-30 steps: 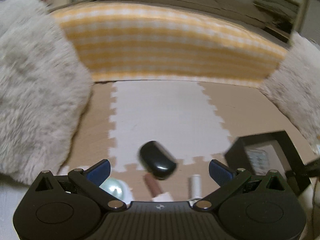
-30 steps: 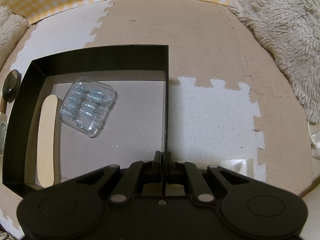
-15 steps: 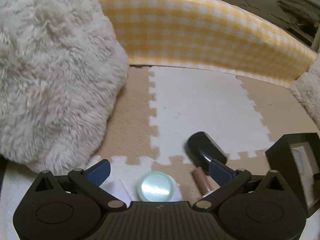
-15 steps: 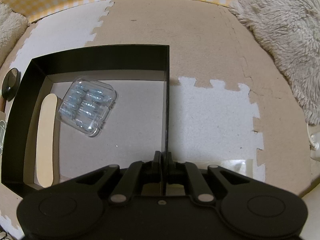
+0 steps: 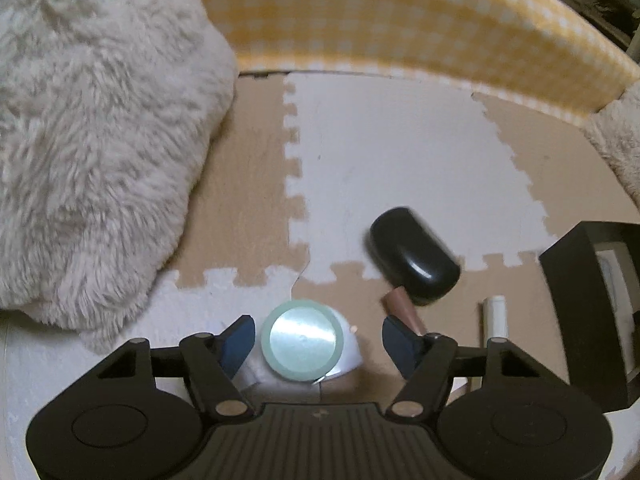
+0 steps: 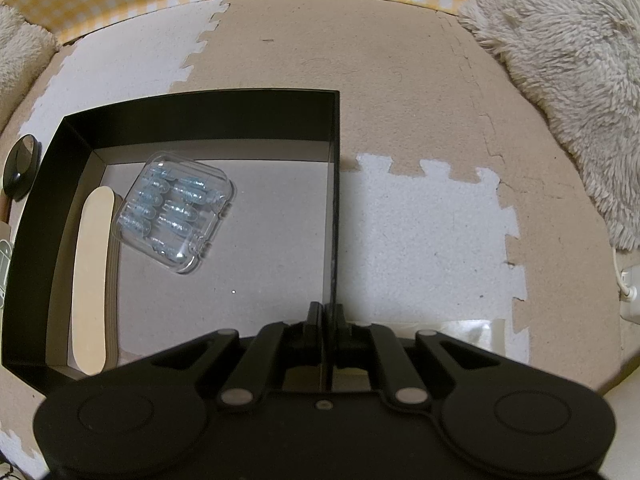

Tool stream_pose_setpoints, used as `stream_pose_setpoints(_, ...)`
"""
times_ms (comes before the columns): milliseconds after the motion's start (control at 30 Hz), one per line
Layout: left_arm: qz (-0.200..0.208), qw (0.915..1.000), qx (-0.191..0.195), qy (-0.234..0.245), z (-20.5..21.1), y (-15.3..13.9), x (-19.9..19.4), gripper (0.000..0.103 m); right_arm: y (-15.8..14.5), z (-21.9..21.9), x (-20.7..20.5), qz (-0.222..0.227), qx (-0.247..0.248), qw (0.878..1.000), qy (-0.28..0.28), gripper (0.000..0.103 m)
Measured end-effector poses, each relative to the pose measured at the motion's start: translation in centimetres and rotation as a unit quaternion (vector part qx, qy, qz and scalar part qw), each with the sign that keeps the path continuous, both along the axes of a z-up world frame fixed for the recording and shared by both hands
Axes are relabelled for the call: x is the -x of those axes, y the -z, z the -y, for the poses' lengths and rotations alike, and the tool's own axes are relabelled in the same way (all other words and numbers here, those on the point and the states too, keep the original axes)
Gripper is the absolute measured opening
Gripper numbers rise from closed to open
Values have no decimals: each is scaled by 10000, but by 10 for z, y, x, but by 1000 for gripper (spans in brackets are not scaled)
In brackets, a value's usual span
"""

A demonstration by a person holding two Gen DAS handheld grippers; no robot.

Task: Organize rigid objects
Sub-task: 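Return the left tool to the items and grasp the mint-green round container, then carry the mint-green container with the left tool into the tray and release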

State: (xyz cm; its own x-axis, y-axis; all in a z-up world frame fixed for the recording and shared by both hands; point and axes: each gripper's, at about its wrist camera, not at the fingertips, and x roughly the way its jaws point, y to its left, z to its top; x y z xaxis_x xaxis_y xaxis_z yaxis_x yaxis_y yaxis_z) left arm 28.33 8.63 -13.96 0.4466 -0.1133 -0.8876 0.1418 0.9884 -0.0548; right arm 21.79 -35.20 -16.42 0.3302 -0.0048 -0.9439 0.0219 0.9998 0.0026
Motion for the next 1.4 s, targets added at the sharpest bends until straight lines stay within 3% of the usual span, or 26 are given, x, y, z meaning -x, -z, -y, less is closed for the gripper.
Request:
stream_pose_setpoints(267,-203,9996,-171,-61,-2,14,-6,51,0,1,0,2,0,10000,-2,7)
stream_pose_setpoints(533,-164,9996,-179,-137,-4,10,-6,50,0,1,0,1,0,10000,1,7)
stream_pose_setpoints(700,293,9994,146,-143,3,-13,-2,50,0,1,-1,-8,1,10000,0,7)
stream_pose_setpoints(833,579,9966,540,223,29,-28,11,50,0,1,-1,-9,5,10000,-1,7)
stream_pose_setpoints(967,765,9897,937,767,67,-38,31,50,-1,1,-1,-8,6,10000,-4,7)
stream_pose_setpoints(1167,983,9702,1509,1623,129,-61,53,50,0,1,-1,-10,3,10000,3,7)
stream_pose_setpoints(1400,984,9516,1467,2515,199,-54,63,50,1,-1,0,-17,11,10000,5,7)
